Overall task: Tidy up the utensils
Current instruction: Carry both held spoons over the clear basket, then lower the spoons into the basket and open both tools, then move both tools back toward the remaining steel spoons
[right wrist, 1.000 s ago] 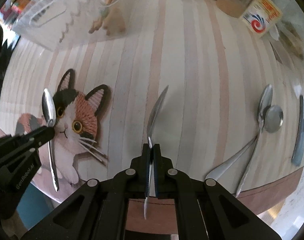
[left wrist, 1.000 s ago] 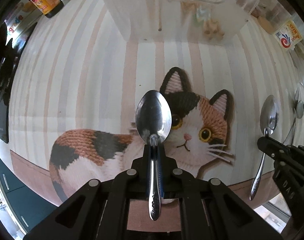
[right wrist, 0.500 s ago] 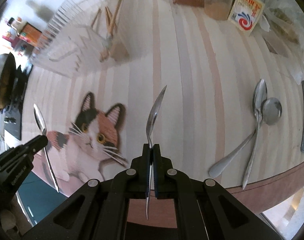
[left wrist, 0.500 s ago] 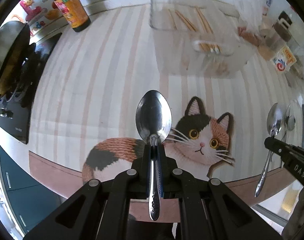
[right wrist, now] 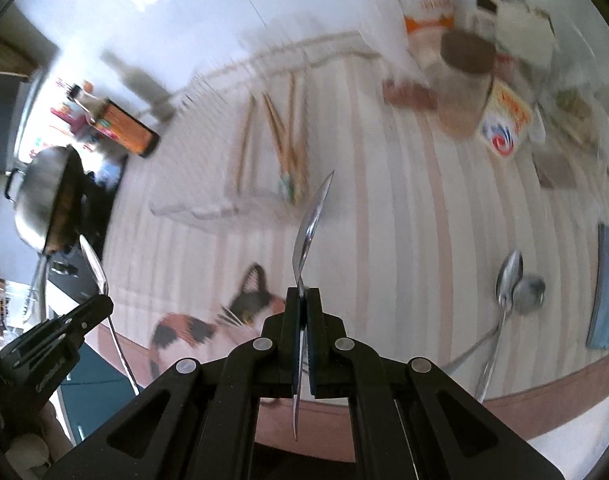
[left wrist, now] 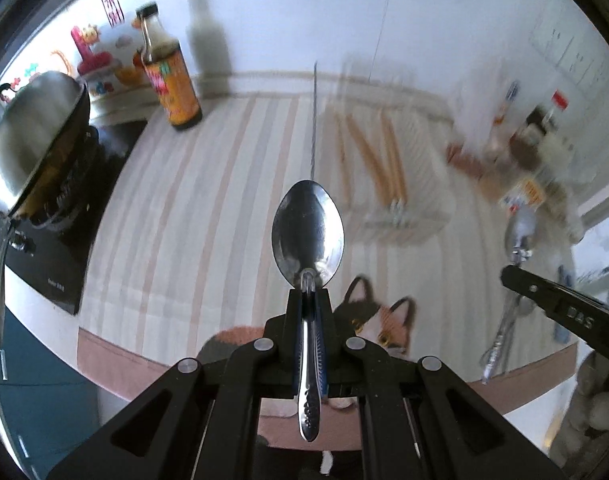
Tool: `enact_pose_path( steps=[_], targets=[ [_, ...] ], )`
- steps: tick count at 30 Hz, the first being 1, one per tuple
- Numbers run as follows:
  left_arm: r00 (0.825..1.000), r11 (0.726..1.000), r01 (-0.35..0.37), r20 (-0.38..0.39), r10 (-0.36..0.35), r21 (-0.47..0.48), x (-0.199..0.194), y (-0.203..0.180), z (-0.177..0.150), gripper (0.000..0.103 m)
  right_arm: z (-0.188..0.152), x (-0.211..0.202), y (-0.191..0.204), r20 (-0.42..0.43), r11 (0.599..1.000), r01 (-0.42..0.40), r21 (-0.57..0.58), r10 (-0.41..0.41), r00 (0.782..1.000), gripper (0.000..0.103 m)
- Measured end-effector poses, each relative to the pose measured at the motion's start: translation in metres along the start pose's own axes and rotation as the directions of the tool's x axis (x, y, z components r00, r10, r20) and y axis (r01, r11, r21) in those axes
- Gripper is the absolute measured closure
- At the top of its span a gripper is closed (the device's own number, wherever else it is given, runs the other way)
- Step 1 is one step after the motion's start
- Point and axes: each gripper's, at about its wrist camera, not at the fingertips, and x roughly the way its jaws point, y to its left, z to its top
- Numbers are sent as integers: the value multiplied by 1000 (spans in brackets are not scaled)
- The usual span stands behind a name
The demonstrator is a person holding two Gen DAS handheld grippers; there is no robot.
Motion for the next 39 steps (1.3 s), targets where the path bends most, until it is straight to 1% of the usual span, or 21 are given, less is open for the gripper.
enact_pose_path(
  steps=[3, 7, 12, 16, 17, 20, 22, 24, 27, 28, 30, 32, 34, 35, 36, 37, 38, 39],
  targets=[
    [999, 1000, 24, 39, -24, 6, -15, -5, 16, 99, 18, -10, 5, 27, 1000, -24, 2, 24, 999, 100],
    [995, 997, 69, 70, -70, 14, -25, -13, 47, 99, 46, -20, 11, 61, 999, -37, -9, 38, 997, 100],
    [992, 994, 101, 72, -103, 33, -15, -26, 94, 99, 89, -17, 19, 76, 999, -37, -22, 39, 996, 100],
    [994, 994, 104, 25, -105, 38, 13, -32, 131, 99, 124, 1, 21, 58, 999, -35, -8, 35, 998, 100],
    [995, 994, 99, -1, -99, 44, 25, -34, 141, 99, 129, 5, 22, 51, 999, -33, -7, 33, 998, 100],
    [993, 995, 97, -64, -95, 33, 54, -34, 158, 99, 148, 27, 22, 15, 1000, -28, 13, 27, 1000, 100],
    [989, 995, 100, -110, -98, 16, 74, -32, 164, 99, 157, 44, 23, -14, 1000, -18, 17, 18, 1000, 100],
    [981, 994, 111, -161, -107, 15, 93, -32, 170, 99, 162, 59, 24, -38, 1000, -8, 16, 9, 999, 100],
    [979, 998, 68, -193, -66, 6, 103, -29, 174, 97, 168, 84, 24, -102, 1000, -4, 23, 6, 995, 100],
    [980, 998, 55, -194, -52, 11, 103, -27, 175, 97, 169, 91, 24, -122, 1000, 6, 25, -3, 992, 99],
    [983, 999, 46, -180, -44, 12, 98, -24, 173, 95, 167, 100, 20, -148, 999, 32, 26, -28, 989, 93],
    [988, 1000, 11, -152, -7, 24, 92, -23, 171, 93, 163, 98, 15, -139, 999, 31, 34, -26, 990, 79],
    [992, 999, -36, -120, 39, 30, 84, -19, 167, 88, 157, 89, 7, -118, 998, 39, 43, -33, 992, 75],
    [993, 998, -62, -101, 64, 31, 79, -17, 163, 80, 155, 85, 4, -111, 998, 40, 49, -34, 993, 75],
    [994, 997, -70, -84, 73, 31, 76, -16, 160, 71, 151, 78, -2, -96, 997, 42, 58, -37, 995, 75],
    [995, 996, -81, -64, 82, 31, 71, -15, 157, 66, 149, 70, -7, -82, 997, 41, 61, -36, 996, 75],
    [994, 995, -97, -45, 99, 32, 67, -15, 153, 54, 144, 61, -14, -66, 996, 46, 70, -42, 997, 74],
    [994, 994, -107, -25, 107, 29, 63, -14, 150, 44, 139, 51, -22, -44, 995, 51, 85, -48, 998, 73]
  ],
)
